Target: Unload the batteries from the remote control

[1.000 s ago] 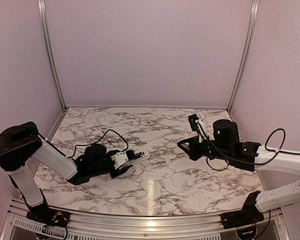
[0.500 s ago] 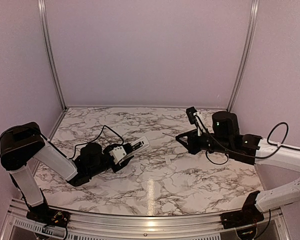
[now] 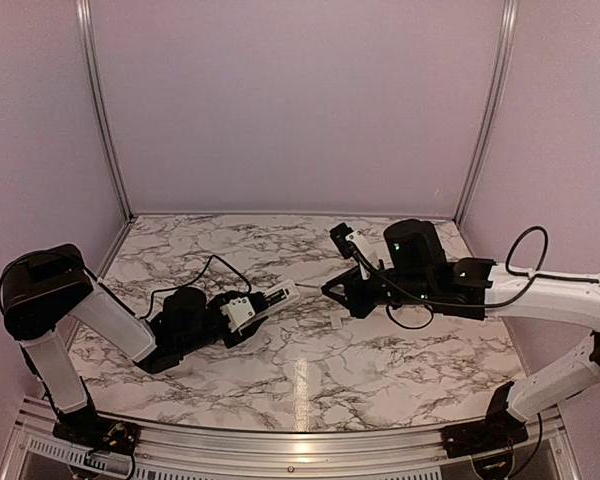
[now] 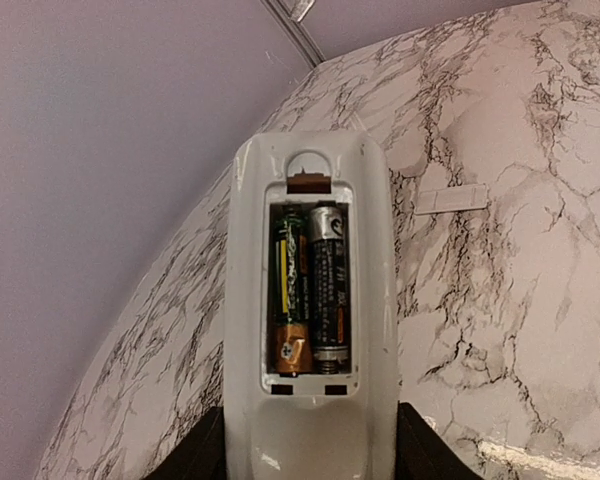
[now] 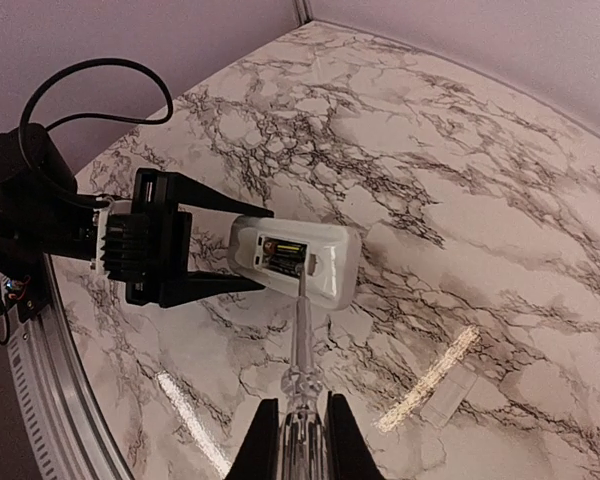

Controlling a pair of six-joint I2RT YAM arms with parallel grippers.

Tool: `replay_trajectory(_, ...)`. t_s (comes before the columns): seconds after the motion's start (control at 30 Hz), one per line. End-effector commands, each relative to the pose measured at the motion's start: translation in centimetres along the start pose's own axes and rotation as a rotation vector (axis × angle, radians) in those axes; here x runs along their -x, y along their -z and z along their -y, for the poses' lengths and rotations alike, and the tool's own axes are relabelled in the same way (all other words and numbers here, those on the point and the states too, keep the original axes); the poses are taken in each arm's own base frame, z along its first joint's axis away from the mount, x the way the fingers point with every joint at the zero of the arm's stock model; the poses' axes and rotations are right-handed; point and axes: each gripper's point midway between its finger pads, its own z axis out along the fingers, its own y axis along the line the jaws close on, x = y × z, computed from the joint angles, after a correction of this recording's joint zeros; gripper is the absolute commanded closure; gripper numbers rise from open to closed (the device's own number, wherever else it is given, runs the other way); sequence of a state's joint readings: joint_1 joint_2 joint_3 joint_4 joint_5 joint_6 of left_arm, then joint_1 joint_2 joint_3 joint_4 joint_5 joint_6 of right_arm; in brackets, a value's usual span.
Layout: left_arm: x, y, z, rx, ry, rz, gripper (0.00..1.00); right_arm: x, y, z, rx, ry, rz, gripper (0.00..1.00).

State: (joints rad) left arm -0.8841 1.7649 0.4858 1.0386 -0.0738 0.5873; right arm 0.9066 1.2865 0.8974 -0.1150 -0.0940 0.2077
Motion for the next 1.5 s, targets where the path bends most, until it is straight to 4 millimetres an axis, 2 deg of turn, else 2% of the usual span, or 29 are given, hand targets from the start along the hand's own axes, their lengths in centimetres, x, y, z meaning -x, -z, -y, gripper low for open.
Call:
replay_trajectory(0.0, -0.6, -1.3, -0.1, 0.006, -0.008, -0.081, 1.0, 0.6, -1.1, -1.2, -0.008, 0.04, -0.046, 1.0)
replay_trajectory(0.27, -1.7, -2.2, 0.2, 0.01, -0.013, -0.171, 1.0, -0.3, -3.3, -1.1, -0.06, 0.035, -0.13, 1.0)
replay_trajectory(0.4, -1.8, -2.3, 0.2, 0.012, -0.014, -0.185, 1.0, -0.9, -3.9, 0.5, -0.155, 0.026, -0.159, 1.0)
replay_trajectory(0.53, -2.1, -2.5, 0.4, 0.007, -0.015, -0.202, 1.0, -1.4, -4.4, 1.0, -0.187, 0.028, -0.173, 1.0)
replay_trajectory(1.03, -2.7, -3.0, 0.8, 0.001, -0.026, -0.234, 1.0, -1.8, -6.7, 0.8, -0.166, 0.038, -0.189, 1.0)
replay_trajectory(1.47, -3.1, -3.1, 1.0, -0.007, -0.032, -0.247, 1.0, -1.8, -7.8, 1.1, -0.181, 0.049, -0.192, 1.0)
